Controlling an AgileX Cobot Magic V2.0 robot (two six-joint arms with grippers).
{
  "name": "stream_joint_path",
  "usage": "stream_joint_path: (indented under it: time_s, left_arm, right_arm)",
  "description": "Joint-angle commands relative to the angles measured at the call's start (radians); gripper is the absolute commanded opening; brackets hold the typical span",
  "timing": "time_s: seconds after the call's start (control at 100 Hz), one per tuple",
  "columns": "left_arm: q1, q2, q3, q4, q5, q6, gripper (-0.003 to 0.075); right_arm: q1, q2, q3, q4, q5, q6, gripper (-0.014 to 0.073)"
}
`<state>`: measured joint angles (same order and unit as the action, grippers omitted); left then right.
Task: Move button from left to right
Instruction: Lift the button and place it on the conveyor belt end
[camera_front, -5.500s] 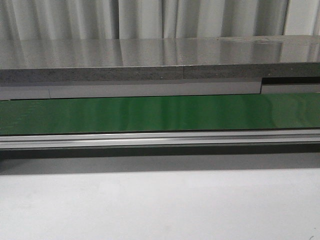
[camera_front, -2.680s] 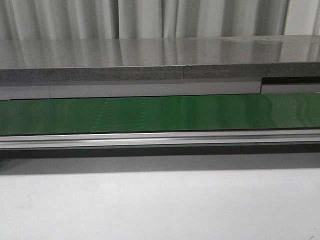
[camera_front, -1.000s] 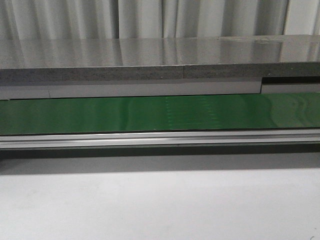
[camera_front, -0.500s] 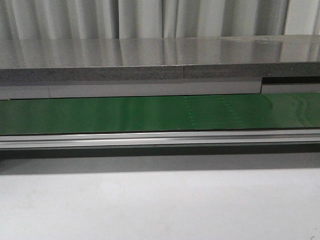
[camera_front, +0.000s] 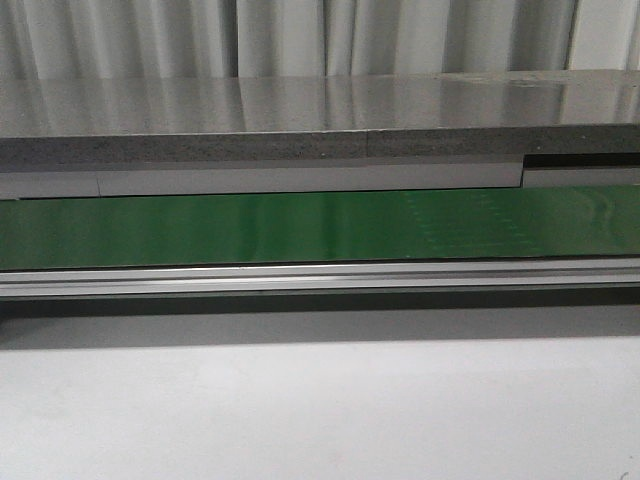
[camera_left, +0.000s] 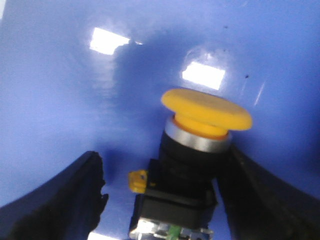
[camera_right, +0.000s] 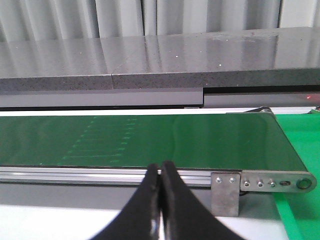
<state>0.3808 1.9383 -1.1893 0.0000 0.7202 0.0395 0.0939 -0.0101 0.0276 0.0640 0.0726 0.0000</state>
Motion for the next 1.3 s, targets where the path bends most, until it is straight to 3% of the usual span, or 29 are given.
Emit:
stream_joint_path:
  time_s: [0.0, 0.18, 0.32, 0.6, 0.79, 1.05, 1.29]
  left_arm:
    - [0.004, -0.042, -0.023, 0.0, -0.017, 0.002, 0.0346]
    - [0.004, -0.042, -0.023, 0.0, -0.019, 0.002, 0.0143]
    - [0.004, -0.044, -0.028, 0.0, -0.017, 0.002, 0.0065]
    - [0.004, -0.116, -0.117, 0.0, 0.02, 0.002, 0.006]
    - [-0.003, -0.191, -0.186, -0.1, 0.066, 0.038, 0.0059]
    - [-0.092, -0.205, -0.211, -0.117, 0.172, 0.115, 0.0059]
    - [-0.147, -0.203, -0.211, -0.117, 0.179, 0.115, 0.006]
  right_arm:
    - [-0.004, -0.018, -0.018, -0.008, -0.084, 0.0, -0.0068]
    - [-0.004, -0.018, -0.018, -0.008, -0.084, 0.0, -0.0068]
    - [-0.004, -0.018, -0.018, -0.008, -0.084, 0.0, -0.0068]
    - [-0.004, -0.018, -0.018, -0.008, -0.084, 0.0, -0.0068]
    - [-0.004, -0.018, -0.018, -0.008, -0.084, 0.0, -0.0068]
    - [-0.004, -0.018, -0.018, -0.008, -0.084, 0.0, -0.0068]
    - [-0.004, -0.018, -0.018, -0.008, -0.084, 0.0, -0.0068]
